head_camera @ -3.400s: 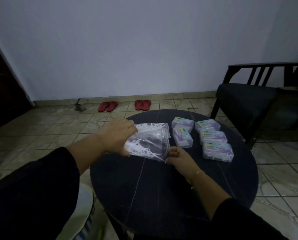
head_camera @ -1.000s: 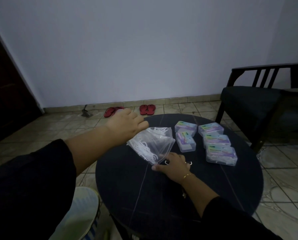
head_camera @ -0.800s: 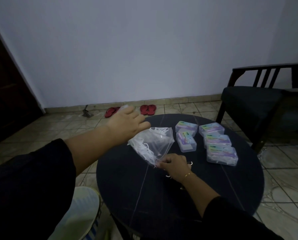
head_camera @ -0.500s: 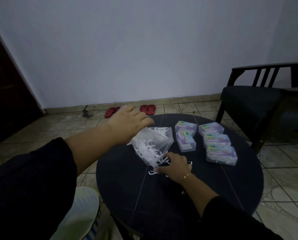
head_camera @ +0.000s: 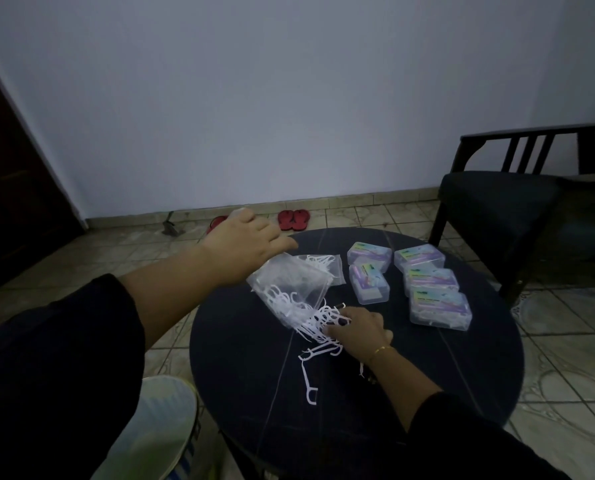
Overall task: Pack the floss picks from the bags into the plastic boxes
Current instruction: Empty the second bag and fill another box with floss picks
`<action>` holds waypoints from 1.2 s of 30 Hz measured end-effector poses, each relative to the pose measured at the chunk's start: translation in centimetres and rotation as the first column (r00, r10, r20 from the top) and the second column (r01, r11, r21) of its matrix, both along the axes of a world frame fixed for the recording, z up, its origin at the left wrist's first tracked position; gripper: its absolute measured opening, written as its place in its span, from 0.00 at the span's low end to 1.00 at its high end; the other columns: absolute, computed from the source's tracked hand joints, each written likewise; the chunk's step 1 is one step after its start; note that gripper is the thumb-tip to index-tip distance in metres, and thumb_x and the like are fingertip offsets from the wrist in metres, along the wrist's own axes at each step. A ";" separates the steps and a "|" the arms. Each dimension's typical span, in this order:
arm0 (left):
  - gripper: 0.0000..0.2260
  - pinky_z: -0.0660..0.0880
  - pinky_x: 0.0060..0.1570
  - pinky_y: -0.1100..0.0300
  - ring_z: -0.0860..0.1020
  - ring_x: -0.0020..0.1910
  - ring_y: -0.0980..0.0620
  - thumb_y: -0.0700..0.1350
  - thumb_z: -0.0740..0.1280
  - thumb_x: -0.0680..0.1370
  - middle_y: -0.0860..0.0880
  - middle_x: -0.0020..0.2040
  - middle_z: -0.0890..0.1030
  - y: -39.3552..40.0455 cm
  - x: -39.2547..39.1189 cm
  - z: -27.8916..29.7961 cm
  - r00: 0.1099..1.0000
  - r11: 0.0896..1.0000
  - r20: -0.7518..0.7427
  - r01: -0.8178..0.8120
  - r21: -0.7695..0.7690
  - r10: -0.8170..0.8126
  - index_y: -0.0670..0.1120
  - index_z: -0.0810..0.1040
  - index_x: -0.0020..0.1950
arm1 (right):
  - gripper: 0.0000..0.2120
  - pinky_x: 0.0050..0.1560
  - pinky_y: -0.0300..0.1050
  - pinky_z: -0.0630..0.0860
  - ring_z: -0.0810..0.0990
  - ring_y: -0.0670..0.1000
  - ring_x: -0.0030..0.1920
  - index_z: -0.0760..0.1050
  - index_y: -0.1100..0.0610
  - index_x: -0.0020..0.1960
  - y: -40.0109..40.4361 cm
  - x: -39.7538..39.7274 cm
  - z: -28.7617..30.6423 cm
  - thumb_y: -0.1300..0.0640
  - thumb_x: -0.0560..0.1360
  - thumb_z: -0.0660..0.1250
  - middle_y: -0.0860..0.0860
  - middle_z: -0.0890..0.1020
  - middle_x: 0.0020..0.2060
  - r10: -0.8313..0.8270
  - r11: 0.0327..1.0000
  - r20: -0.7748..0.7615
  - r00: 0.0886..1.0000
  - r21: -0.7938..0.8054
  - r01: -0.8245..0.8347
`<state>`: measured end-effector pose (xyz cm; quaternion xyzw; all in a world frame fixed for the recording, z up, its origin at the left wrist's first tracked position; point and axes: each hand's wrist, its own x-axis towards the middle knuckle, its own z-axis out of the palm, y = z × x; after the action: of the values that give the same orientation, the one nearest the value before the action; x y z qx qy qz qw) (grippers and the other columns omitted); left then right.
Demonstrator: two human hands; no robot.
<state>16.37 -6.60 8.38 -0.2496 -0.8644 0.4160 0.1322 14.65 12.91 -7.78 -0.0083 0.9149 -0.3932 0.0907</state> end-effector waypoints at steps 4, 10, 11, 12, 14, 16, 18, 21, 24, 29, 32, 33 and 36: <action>0.33 0.64 0.64 0.51 0.70 0.64 0.49 0.41 0.65 0.73 0.52 0.66 0.70 0.2 -0.3 -0.4 1.000 1.000 0.013 -0.001 0.026 0.001 0.55 0.54 0.74 | 0.35 0.68 0.55 0.56 0.57 0.55 0.72 0.63 0.43 0.71 0.0 0.2 0.2 0.40 0.67 0.72 0.48 0.64 0.71 0.009 1.000 -0.042 0.999 0.013 -0.009; 0.35 0.65 0.63 0.51 0.71 0.62 0.49 0.39 0.65 0.72 0.51 0.64 0.71 0.3 -0.4 -0.2 1.000 0.999 -0.002 0.031 0.008 -0.031 0.54 0.53 0.75 | 0.13 0.61 0.58 0.68 0.71 0.54 0.61 0.80 0.39 0.40 -1.2 0.0 0.4 0.33 0.63 0.67 0.42 0.80 0.51 -0.013 0.960 -0.061 0.998 -0.280 -0.005; 0.34 0.65 0.63 0.51 0.71 0.62 0.48 0.39 0.64 0.73 0.51 0.65 0.71 0.3 -0.4 -0.2 1.000 1.000 -0.002 0.028 -0.005 -0.028 0.54 0.52 0.75 | 0.14 0.59 0.59 0.71 0.74 0.55 0.58 0.79 0.38 0.39 -1.3 -0.6 -0.3 0.32 0.61 0.66 0.45 0.81 0.47 -0.028 0.943 -0.045 0.999 -0.332 0.011; 0.34 0.65 0.63 0.52 0.70 0.63 0.48 0.39 0.64 0.74 0.51 0.65 0.70 0.2 -0.5 -0.1 1.000 0.999 -0.001 0.030 -0.023 -0.030 0.54 0.51 0.75 | 0.13 0.58 0.60 0.72 0.75 0.55 0.55 0.79 0.37 0.39 -1.3 -1.1 -0.9 0.32 0.61 0.66 0.48 0.81 0.46 -0.032 0.929 -0.023 0.999 -0.369 0.021; 0.35 0.64 0.65 0.51 0.69 0.64 0.47 0.39 0.64 0.75 0.49 0.66 0.69 0.0 -0.6 -0.2 0.999 0.997 0.001 0.039 -0.073 -0.039 0.53 0.49 0.76 | 0.08 0.57 0.60 0.74 0.76 0.55 0.52 0.79 0.38 0.38 -1.1 -1.7 -1.3 0.36 0.66 0.67 0.54 0.80 0.48 -0.045 0.912 0.013 0.999 -0.407 0.046; 0.37 0.61 0.68 0.49 0.67 0.65 0.45 0.39 0.63 0.76 0.48 0.67 0.68 -0.4 -0.8 -0.5 0.998 0.991 -0.005 0.054 -0.121 -0.055 0.52 0.44 0.77 | 0.08 0.57 0.58 0.74 0.74 0.54 0.48 0.79 0.40 0.35 -0.8 -1.5 -0.9 0.39 0.70 0.67 0.55 0.80 0.47 -0.052 0.905 0.021 0.998 -0.422 0.055; 0.38 0.54 0.72 0.47 0.64 0.69 0.44 0.38 0.62 0.77 0.47 0.69 0.66 -0.5 -0.9 -0.8 0.998 0.989 -0.017 0.057 -0.139 -0.060 0.52 0.40 0.77 | 0.10 0.56 0.57 0.75 0.76 0.54 0.47 0.78 0.43 0.35 -0.5 -1.1 -0.5 0.41 0.72 0.66 0.55 0.80 0.48 -0.057 0.905 0.038 0.998 -0.420 0.067; 0.40 0.43 0.74 0.47 0.57 0.73 0.44 0.38 0.61 0.77 0.46 0.73 0.61 -0.4 -0.8 -0.7 1.000 0.991 -0.014 0.015 -0.134 -0.017 0.53 0.35 0.76 | 0.10 0.53 0.54 0.75 0.77 0.54 0.46 0.78 0.50 0.40 -0.2 -0.5 0.1 0.47 0.76 0.65 0.54 0.80 0.46 -0.027 0.891 0.057 0.998 -0.451 0.050; 0.44 0.42 0.73 0.46 0.55 0.75 0.45 0.43 0.65 0.76 0.46 0.75 0.58 -0.8 -0.7 -0.3 0.999 0.997 -0.037 -0.009 -0.078 0.006 0.54 0.33 0.75 | 0.09 0.44 0.43 0.73 0.74 0.50 0.43 0.76 0.57 0.43 0.0 -0.1 0.6 0.54 0.79 0.63 0.54 0.79 0.43 0.007 0.852 0.051 0.999 -0.523 0.021; 0.54 0.56 0.68 0.46 0.58 0.74 0.46 0.58 0.73 0.69 0.47 0.77 0.49 -2.0 -1.3 -0.2 0.988 0.960 -0.008 -0.149 0.238 0.156 0.57 0.30 0.74 | 0.08 0.39 0.39 0.69 0.70 0.49 0.41 0.74 0.61 0.45 0.3 0.3 0.4 0.57 0.78 0.63 0.55 0.75 0.41 0.035 0.835 0.036 0.999 -0.550 -0.009; 0.54 0.64 0.62 0.48 0.68 0.68 0.48 0.54 0.74 0.68 0.48 0.77 0.48 -2.0 -1.6 -1.3 0.969 0.858 0.117 -0.247 0.451 0.217 0.58 0.32 0.75 | 0.08 0.38 0.39 0.69 0.69 0.48 0.39 0.75 0.62 0.46 0.2 0.3 0.4 0.58 0.78 0.63 0.52 0.74 0.38 0.056 0.833 0.012 0.998 -0.552 -0.040; 0.54 0.65 0.61 0.48 0.72 0.65 0.48 0.53 0.74 0.69 0.48 0.77 0.48 -2.2 -1.8 -1.8 0.961 0.831 0.145 -0.276 0.482 0.235 0.58 0.33 0.75 | 0.08 0.38 0.39 0.69 0.69 0.47 0.38 0.74 0.62 0.45 0.2 0.4 0.4 0.58 0.78 0.63 0.52 0.73 0.37 0.063 0.831 0.009 0.998 -0.554 -0.048; 0.52 0.66 0.61 0.47 0.70 0.67 0.46 0.51 0.73 0.70 0.48 0.78 0.50 -2.7 -2.4 -3.0 0.932 0.769 0.193 -0.361 0.527 0.306 0.57 0.33 0.75 | 0.09 0.39 0.39 0.69 0.70 0.48 0.39 0.75 0.64 0.47 0.2 0.2 0.1 0.57 0.79 0.63 0.53 0.74 0.39 0.084 0.836 0.005 0.996 -0.544 -0.068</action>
<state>14.00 -9.29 5.38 -0.0628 -0.9831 0.1519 0.0811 14.88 13.16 -7.65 -0.0645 0.7634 -0.6327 0.1132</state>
